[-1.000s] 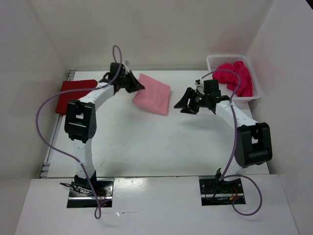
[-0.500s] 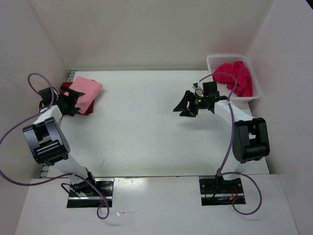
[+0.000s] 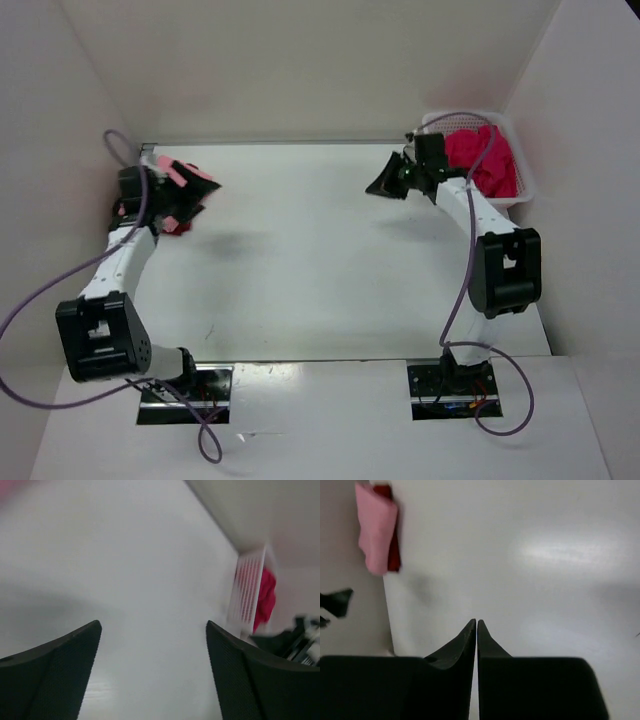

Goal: Fold and stack the t-shirts
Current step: Grab crumpled tshirt from bin with the right arm, then move the tshirt to the center of the board

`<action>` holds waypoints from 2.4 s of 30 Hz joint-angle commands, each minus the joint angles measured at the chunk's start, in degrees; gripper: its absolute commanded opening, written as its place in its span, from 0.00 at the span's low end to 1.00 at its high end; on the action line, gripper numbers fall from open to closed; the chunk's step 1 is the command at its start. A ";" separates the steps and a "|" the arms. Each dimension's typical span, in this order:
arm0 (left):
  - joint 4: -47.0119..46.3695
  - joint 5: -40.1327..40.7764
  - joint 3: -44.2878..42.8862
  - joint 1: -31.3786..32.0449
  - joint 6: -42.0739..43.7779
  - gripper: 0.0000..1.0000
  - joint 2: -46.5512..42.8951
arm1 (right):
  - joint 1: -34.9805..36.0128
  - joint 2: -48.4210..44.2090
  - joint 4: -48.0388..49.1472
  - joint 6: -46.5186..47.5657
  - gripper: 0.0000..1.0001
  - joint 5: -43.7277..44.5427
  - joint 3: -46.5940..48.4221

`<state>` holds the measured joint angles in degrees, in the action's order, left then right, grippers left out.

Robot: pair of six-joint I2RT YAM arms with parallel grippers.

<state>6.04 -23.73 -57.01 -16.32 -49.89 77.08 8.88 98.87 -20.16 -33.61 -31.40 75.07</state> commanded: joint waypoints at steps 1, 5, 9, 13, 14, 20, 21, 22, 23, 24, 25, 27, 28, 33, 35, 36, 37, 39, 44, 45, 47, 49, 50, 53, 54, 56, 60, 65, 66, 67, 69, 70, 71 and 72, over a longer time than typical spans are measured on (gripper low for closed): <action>-2.17 -6.06 -0.20 13.12 3.21 0.88 5.26 | -2.02 1.23 0.48 -1.02 0.07 18.45 12.36; -1.65 -4.94 -2.22 27.36 4.98 0.49 10.45 | -9.91 7.89 -5.47 0.29 0.14 31.55 26.60; -3.04 -4.22 -1.62 36.43 4.63 0.40 12.39 | -14.76 14.48 -9.62 3.89 0.25 42.81 35.04; -3.58 -5.97 -2.22 40.39 4.62 0.39 16.78 | -18.19 22.67 -12.53 5.30 0.49 44.41 42.87; -3.58 -5.98 -3.62 41.09 4.62 0.39 18.35 | -18.81 23.90 -12.53 5.30 0.54 44.41 44.53; -2.36 -7.56 -5.29 41.10 6.47 0.46 21.53 | -21.36 31.81 -12.53 4.16 0.68 43.18 49.11; -2.35 -8.09 -5.30 41.10 6.99 0.47 21.53 | -21.37 33.04 -13.32 3.64 0.69 43.17 51.65; -2.35 -8.09 -6.00 41.10 7.00 0.49 22.75 | -21.37 35.75 -14.02 3.63 0.69 43.17 53.06; -1.83 -8.09 -6.00 41.10 7.00 0.49 22.77 | -21.37 37.08 -14.90 3.63 0.69 43.70 54.64; -1.82 -8.61 -6.00 41.10 7.00 0.49 23.64 | -21.37 39.53 -16.38 3.63 0.69 44.31 57.44; -1.30 -8.62 -6.53 41.10 7.00 0.49 24.34 | -21.37 40.69 -16.40 3.63 0.69 44.32 58.60; -1.30 -8.62 -6.53 41.10 7.00 0.50 24.35 | -21.37 42.45 -17.01 3.11 0.67 44.32 61.24; -1.30 -8.62 -7.05 41.10 7.00 0.50 24.87 | -21.37 44.37 -17.62 3.11 0.64 44.93 62.38; -0.77 -8.62 -7.06 39.96 7.00 0.50 24.87 | -21.37 50.36 -20.61 2.49 0.60 44.93 73.61; -0.77 -8.09 -7.06 39.34 7.00 0.50 25.40 | -21.37 54.66 -23.42 3.01 0.53 44.93 81.50; -0.77 -8.09 -7.58 39.34 7.00 0.50 25.40 | -21.37 56.50 -24.91 3.02 0.50 44.93 84.77; -0.25 -8.09 -7.59 38.73 7.00 0.50 25.40 | -21.37 58.00 -26.14 3.02 0.43 44.15 87.15; -0.24 -8.09 -7.59 38.73 6.38 0.50 25.40 | -21.37 58.01 -25.02 2.41 0.32 42.65 85.34; 0.28 -8.09 -8.64 37.67 6.38 0.50 25.40 | -21.37 57.59 -28.09 2.40 0.00 40.71 89.64; 0.81 -8.09 -8.64 37.67 6.38 0.50 25.40 | -21.37 56.71 -28.61 2.40 0.00 38.97 89.64; 0.81 -8.09 -9.69 37.67 6.38 0.50 25.40 | -21.37 53.28 -29.14 2.40 0.00 37.82 90.17; 1.33 -8.62 -10.48 37.15 6.38 0.50 25.40 | -21.37 50.30 -29.14 2.40 0.00 35.99 90.69; 1.34 -8.62 -11.01 37.15 6.38 0.50 24.88 | -21.37 48.63 -29.67 2.93 0.00 34.92 90.69; 1.34 -10.28 -13.38 36.62 6.38 0.53 24.35 | -20.05 38.72 -29.67 3.63 0.00 32.81 89.47; 1.34 -10.90 -14.08 36.62 6.38 0.53 24.35 | -20.05 36.50 -29.06 4.33 0.00 31.85 88.16; 1.34 -12.13 -15.75 35.13 5.69 0.54 24.35 | -18.65 32.11 -27.84 4.86 0.00 27.81 86.22; 0.29 -13.28 -16.37 32.06 4.19 0.54 22.33 | -14.44 13.97 -19.51 4.87 0.00 16.75 70.44; -0.33 -13.28 -14.18 25.12 0.42 0.55 17.94 | -7.41 -4.11 -3.22 -1.19 0.00 3.72 50.45; -0.33 -13.80 -12.61 23.97 -0.29 0.55 16.89 | -3.82 -5.78 -3.22 -1.20 0.00 2.41 50.44; -0.85 -13.80 -11.81 22.83 -1.34 0.55 16.88 | -2.13 -5.79 -2.69 -2.07 0.00 0.48 50.44; -0.86 -14.59 -10.67 19.23 -1.96 0.56 15.22 | 0.77 -6.58 -0.51 -4.36 0.00 -4.97 52.98; -0.86 -14.59 -9.62 18.09 -1.97 0.56 14.68 | 3.05 -7.45 0.12 -4.36 0.00 -5.86 53.95; -0.86 -14.59 -9.09 15.99 -2.66 0.56 14.07 | 4.03 -8.25 0.12 -4.36 0.00 -6.48 56.31; -0.86 -14.59 -9.08 14.92 -2.67 0.58 12.85 | 4.73 -8.25 1.17 -4.89 0.01 -6.48 57.37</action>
<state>6.52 -36.45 -67.35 1.37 -50.50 93.30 12.21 90.35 -25.47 -35.88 -32.03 129.67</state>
